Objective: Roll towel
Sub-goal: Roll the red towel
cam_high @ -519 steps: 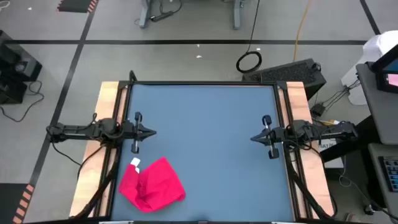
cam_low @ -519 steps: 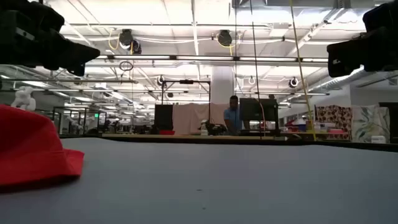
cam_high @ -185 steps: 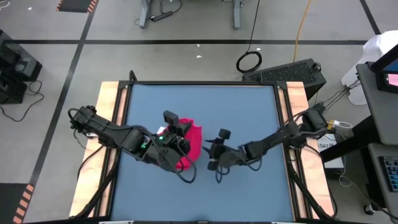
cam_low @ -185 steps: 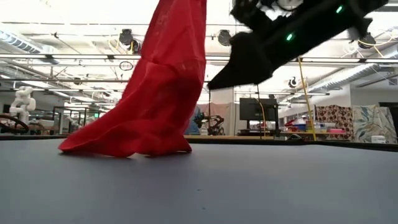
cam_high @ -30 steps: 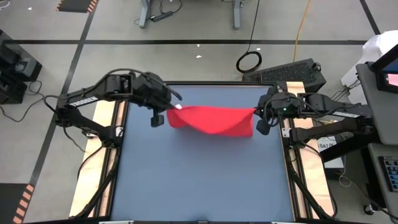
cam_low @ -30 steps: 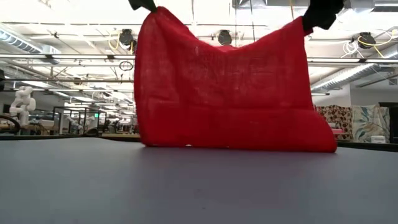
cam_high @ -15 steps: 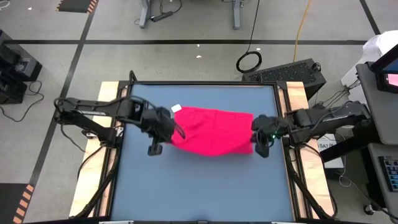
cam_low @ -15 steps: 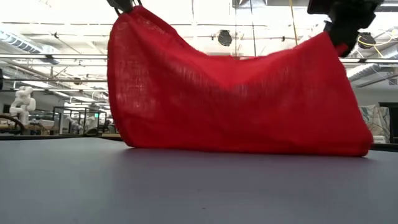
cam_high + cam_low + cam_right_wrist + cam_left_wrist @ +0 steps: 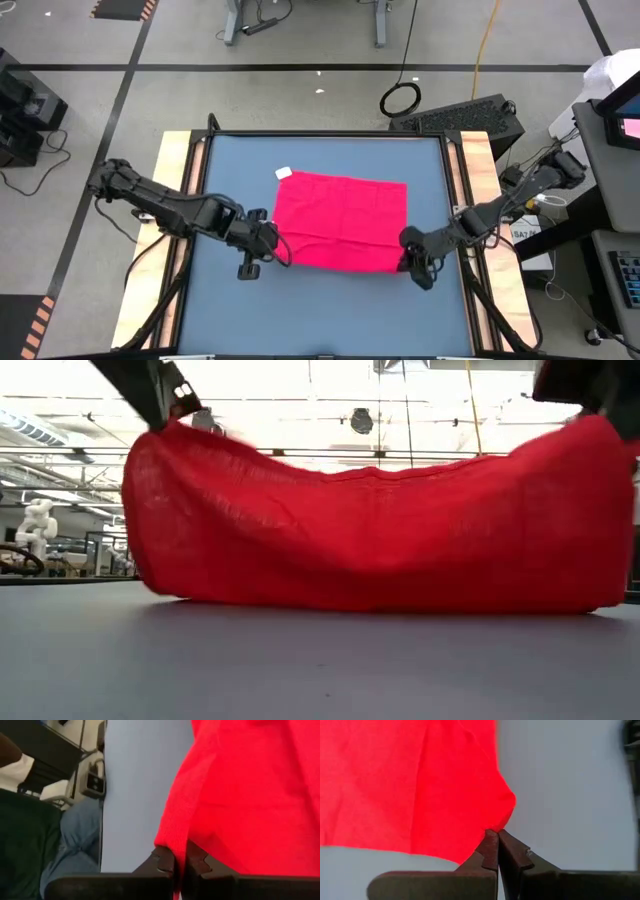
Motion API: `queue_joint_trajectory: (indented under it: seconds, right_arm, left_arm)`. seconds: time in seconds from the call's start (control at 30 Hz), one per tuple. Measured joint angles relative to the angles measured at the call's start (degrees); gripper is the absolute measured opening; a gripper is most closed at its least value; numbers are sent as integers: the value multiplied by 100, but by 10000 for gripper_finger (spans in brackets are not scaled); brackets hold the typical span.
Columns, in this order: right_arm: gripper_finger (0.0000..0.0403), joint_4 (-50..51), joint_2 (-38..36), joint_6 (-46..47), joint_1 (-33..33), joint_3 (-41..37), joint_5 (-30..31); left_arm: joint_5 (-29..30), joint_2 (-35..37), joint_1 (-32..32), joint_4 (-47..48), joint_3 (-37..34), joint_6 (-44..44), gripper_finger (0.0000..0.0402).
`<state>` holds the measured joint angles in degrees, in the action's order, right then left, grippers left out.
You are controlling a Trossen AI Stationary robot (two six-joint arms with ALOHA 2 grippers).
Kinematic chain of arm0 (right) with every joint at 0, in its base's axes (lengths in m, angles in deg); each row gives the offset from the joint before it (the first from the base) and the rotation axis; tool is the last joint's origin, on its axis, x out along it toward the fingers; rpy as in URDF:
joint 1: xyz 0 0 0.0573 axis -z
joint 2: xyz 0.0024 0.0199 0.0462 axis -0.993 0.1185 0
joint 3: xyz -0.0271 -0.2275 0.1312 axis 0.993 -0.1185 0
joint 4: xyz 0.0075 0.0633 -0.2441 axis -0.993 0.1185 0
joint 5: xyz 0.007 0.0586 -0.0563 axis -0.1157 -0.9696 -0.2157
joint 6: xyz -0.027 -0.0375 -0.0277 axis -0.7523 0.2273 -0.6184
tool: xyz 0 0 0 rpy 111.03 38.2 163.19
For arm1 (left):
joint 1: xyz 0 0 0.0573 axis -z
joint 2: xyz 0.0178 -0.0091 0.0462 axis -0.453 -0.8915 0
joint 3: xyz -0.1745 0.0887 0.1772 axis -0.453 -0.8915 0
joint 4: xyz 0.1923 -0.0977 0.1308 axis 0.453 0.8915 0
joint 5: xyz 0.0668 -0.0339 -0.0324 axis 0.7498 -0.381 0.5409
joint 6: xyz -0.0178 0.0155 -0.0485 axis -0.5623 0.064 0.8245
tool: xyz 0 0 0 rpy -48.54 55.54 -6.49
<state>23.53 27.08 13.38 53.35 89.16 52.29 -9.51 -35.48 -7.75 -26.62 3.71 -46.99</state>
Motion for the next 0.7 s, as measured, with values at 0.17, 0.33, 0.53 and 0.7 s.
queue_joint_trajectory:
  seconds: [0.17, 0.33, 0.53, 0.7]
  right_arm:
    - [0, -139, 559, 325, -304, -61, 85]
    - [16, -465, 1146, 438, -475, -63, 156]
    - [65, -863, 1620, 591, -560, -63, 97]
    - [115, -1176, 1767, 686, -752, -63, -354]
  left_arm:
    - [72, 0, 223, -467, -464, 350, 4]
    - [71, 0, 435, -922, -789, 554, 4]
    - [83, 1, 644, -1372, -1029, 921, 6]
    - [116, 0, 898, -1511, -1031, 956, 38]
